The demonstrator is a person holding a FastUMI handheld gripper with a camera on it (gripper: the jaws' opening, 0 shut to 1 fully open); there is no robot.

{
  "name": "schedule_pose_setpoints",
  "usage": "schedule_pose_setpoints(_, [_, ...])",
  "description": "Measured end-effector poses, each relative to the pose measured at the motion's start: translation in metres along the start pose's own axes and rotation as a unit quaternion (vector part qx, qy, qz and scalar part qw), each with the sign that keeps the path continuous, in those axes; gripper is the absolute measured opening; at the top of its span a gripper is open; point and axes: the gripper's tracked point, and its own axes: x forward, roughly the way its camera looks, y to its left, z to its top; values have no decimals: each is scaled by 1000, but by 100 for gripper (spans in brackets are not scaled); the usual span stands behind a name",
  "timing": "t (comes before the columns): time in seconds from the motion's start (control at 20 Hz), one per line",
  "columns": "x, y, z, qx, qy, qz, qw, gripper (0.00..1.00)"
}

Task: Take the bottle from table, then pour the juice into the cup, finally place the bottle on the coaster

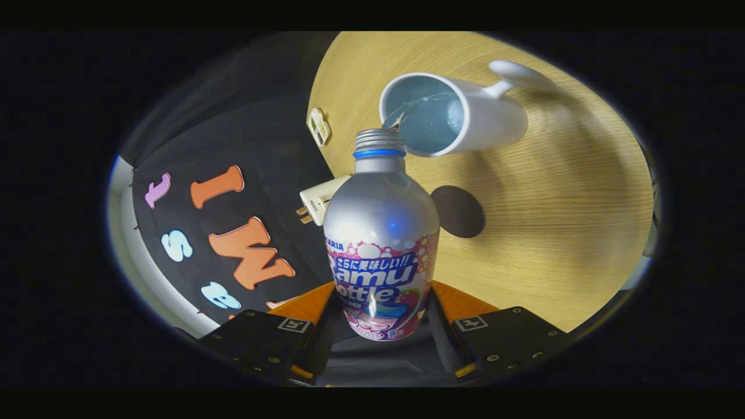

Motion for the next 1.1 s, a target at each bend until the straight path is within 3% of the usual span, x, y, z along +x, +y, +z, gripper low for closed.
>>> schedule_pose_setpoints(1.1, [-19,22,-4,38,14,22,999,74])
